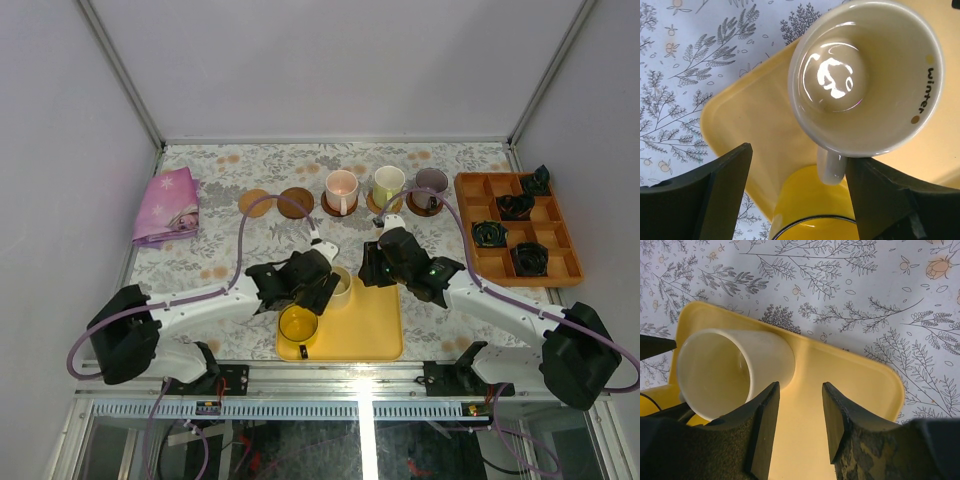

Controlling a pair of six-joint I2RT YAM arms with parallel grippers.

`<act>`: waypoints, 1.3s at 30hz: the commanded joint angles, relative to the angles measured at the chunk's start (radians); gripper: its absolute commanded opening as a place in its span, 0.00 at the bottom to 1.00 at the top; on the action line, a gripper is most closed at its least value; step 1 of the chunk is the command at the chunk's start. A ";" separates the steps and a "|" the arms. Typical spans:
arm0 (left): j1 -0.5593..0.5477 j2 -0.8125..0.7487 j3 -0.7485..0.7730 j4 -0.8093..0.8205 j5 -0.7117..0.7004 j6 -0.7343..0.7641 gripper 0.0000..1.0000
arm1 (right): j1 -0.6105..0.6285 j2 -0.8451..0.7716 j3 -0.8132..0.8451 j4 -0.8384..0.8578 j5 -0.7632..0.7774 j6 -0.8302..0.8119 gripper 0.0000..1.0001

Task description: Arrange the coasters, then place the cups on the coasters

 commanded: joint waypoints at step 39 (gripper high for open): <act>-0.035 0.005 0.042 0.211 0.002 0.040 0.07 | 0.001 -0.040 -0.014 0.026 0.057 0.023 0.45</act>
